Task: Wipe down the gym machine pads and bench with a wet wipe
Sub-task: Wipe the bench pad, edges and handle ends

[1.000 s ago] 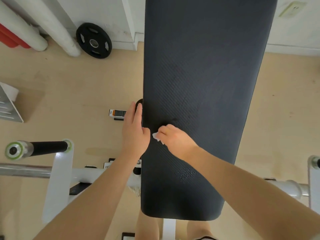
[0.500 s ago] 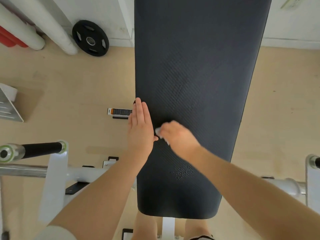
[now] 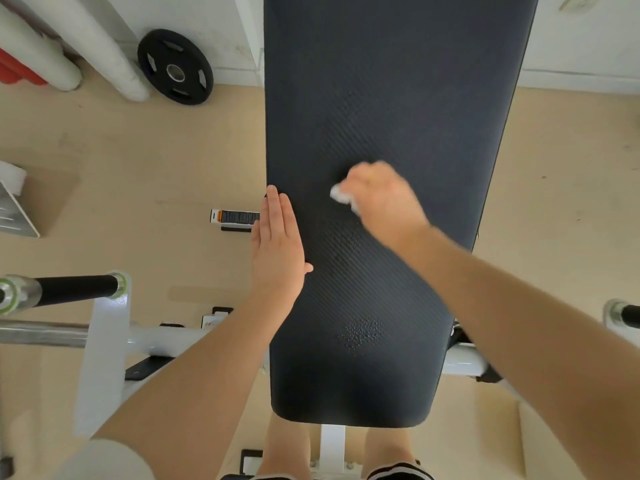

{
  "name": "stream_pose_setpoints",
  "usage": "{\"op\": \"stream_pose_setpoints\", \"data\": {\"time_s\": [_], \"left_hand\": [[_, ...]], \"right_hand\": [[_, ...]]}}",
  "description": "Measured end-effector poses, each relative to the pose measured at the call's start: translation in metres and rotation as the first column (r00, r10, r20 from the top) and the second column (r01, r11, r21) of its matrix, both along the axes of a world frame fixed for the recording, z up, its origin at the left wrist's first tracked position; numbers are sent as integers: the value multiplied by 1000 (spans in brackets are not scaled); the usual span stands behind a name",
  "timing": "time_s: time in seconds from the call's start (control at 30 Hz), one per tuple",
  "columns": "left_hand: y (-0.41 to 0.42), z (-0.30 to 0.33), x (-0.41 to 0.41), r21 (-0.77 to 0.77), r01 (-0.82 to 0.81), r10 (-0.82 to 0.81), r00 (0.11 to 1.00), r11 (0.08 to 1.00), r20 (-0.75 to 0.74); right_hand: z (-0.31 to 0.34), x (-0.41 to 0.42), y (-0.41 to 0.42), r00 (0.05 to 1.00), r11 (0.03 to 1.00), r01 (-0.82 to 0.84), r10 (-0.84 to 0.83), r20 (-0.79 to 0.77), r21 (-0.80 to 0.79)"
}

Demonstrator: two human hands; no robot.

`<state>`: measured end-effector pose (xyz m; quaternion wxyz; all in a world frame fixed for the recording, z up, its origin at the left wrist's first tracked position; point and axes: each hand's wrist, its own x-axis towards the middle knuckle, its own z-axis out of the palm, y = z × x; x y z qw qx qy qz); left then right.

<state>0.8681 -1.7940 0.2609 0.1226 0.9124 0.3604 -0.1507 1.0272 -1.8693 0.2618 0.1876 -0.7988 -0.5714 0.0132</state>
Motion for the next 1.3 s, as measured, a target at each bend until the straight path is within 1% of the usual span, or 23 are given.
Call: {"op": "stream_pose_setpoints", "data": {"time_s": [0.13,0.2,0.27,0.33,0.4,0.43,0.5,0.53,0.57,0.6,0.63,0.7,0.73,0.8,0.87,0.9,0.93,1.0,1.07,1.1,1.17,1.2,1.3], "left_hand": [[1,1,-4,-3,10,-10,1000,1000,-10],[1,2,-3,5,14,-14,1000,1000,-18],[-1,4,-3,25,19,-19,999,1000,-31],[-4,5,-4,44,70,-70,998,997,-11],[-6,3,-5,71,190,-191,981,979,13],[-6,2,-5,88,256,-258,966,963,15],[-3,-3,-4,97,332,-335,942,938,17],[-2,-5,-3,91,342,-344,939,935,14],[-1,-7,-3,100,340,-343,939,935,16],[-1,-8,-2,119,330,-335,942,936,26],[-3,-9,-1,134,318,-325,945,939,30],[-8,-10,1,126,297,-302,953,946,17],[-11,-10,2,119,282,-286,958,952,20],[-14,-9,5,123,241,-248,968,963,47],[-18,-9,5,145,212,-223,973,967,66],[-20,-7,6,159,196,-208,976,968,67],[-23,-6,7,173,180,-192,980,968,54],[-28,-4,10,212,164,-178,983,964,52],[-34,-6,12,278,137,-174,978,951,115],[-38,-8,12,275,112,-156,977,955,143],[-49,-10,11,191,50,-81,984,980,157],[-55,-11,11,138,22,-42,989,990,143],[-65,-11,12,43,-12,9,997,999,74]], "right_hand": [[-33,-65,-58,962,943,-270,256,-95,-196],[-38,-75,-70,949,925,-301,267,-167,-231],[-26,-64,-59,962,963,-207,169,-213,-172],[0,-38,-38,971,998,-13,-2,-237,-60],[25,-2,-18,955,972,229,-213,-208,57],[33,15,-13,916,932,351,-322,-239,90],[32,33,-8,884,895,443,-427,-190,49],[29,33,-8,899,909,417,-410,-154,17],[25,26,-8,929,936,353,-349,-123,12],[14,18,-10,961,962,272,-271,-53,26],[5,6,-16,979,980,200,-200,-31,4],[-13,-24,-34,995,993,67,-74,-69,-101],[-23,-41,-46,992,993,35,-49,-119,-110],[-35,-74,-71,990,979,-58,30,-138,-197],[-41,-89,-87,972,918,-146,64,-226,-369],[-36,-89,-89,955,897,-163,38,-296,-411],[-32,-82,-86,942,922,-135,6,-335,-364],[-13,-56,-70,948,968,-32,-50,-315,-250],[7,-16,-46,980,995,98,-98,-173,-10],[17,2,-36,988,987,131,-123,-98,89],[19,30,-23,980,979,194,-191,-54,65],[13,36,-22,979,980,195,-193,-69,31],[-17,13,-40,983,992,123,-122,-138,-6]]}}
